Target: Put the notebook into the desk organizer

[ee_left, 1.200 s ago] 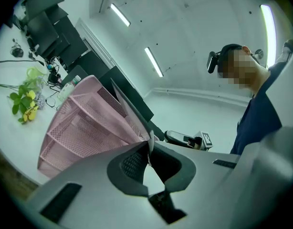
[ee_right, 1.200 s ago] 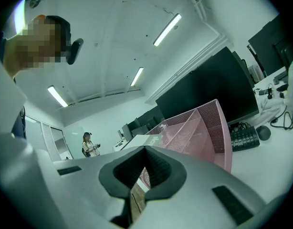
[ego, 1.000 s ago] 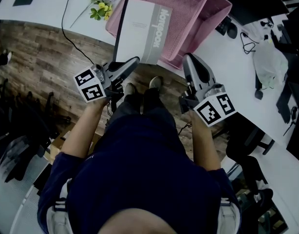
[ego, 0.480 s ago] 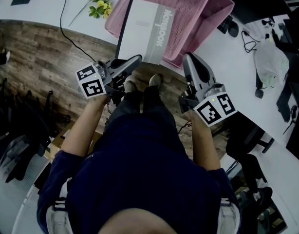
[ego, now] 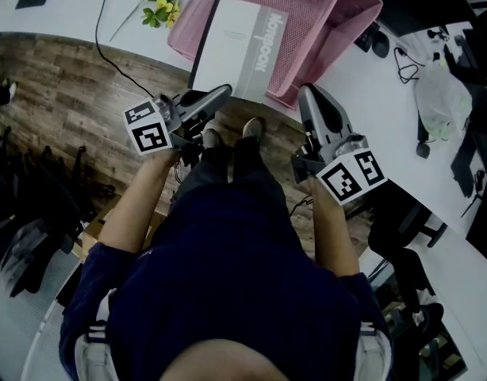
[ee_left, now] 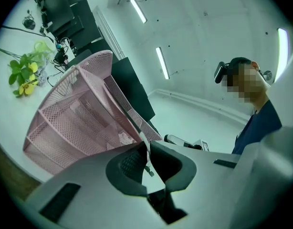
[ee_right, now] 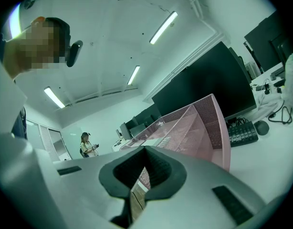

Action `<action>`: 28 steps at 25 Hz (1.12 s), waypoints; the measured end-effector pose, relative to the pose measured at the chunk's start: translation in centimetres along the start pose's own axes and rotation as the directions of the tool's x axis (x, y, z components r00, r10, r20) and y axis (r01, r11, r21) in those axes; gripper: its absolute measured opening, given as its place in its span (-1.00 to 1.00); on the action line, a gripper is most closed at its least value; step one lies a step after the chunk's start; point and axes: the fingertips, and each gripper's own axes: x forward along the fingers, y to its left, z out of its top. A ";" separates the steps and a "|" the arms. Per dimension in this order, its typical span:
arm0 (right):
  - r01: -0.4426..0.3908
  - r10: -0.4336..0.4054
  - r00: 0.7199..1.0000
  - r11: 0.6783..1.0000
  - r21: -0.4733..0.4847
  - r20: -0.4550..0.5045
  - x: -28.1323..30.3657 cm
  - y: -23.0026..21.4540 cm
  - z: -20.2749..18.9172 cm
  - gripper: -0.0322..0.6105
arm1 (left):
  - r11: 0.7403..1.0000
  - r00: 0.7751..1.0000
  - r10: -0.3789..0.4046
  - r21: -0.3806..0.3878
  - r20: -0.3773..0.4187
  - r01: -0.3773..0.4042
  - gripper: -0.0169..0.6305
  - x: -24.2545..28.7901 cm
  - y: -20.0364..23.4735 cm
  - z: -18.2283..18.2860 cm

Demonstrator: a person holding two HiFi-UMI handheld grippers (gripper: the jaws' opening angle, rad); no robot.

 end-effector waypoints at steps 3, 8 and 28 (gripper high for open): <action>-0.001 0.002 1.000 1.000 0.004 -0.001 0.0 0.0 -0.1 -0.89 | 1.000 1.000 0.003 -0.011 0.000 -0.003 -0.83 0.0 0.1 0.0; -0.005 0.005 1.000 1.000 0.012 -0.004 0.1 -0.1 -0.3 -0.89 | 1.000 1.000 0.007 -0.027 0.005 -0.007 -0.82 0.1 0.3 0.0; 0.001 -0.001 1.000 1.000 0.025 -0.006 0.5 0.1 -0.9 -0.89 | 1.000 0.998 0.009 -0.001 -0.065 -0.009 -0.52 0.2 0.4 -1.2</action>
